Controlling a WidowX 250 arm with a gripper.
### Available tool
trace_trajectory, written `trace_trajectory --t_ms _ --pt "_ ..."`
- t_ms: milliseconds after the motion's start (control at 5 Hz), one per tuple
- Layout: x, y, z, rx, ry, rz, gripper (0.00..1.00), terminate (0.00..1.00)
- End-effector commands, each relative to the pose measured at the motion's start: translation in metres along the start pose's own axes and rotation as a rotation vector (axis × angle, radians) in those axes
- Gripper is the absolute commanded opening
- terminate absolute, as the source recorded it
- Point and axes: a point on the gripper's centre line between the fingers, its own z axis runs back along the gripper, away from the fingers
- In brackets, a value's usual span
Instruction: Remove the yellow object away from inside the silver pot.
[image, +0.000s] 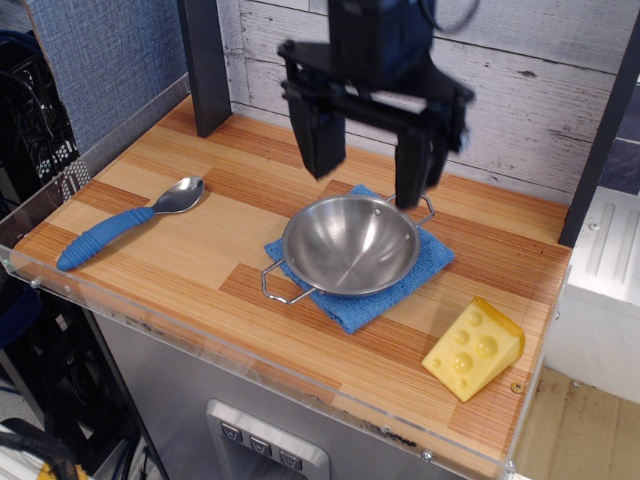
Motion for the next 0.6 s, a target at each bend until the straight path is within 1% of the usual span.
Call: trace_trajectory --t_ms 0,200,400 --pt "0.0028 0.0175 0.0144 0.023 -0.058 -0.003 1.0 0.0" --pt "0.0028 0.0175 0.0144 0.023 -0.058 -0.003 1.0 0.0" --pt "0.0028 0.0175 0.0144 0.023 -0.058 -0.003 1.0 1.0"
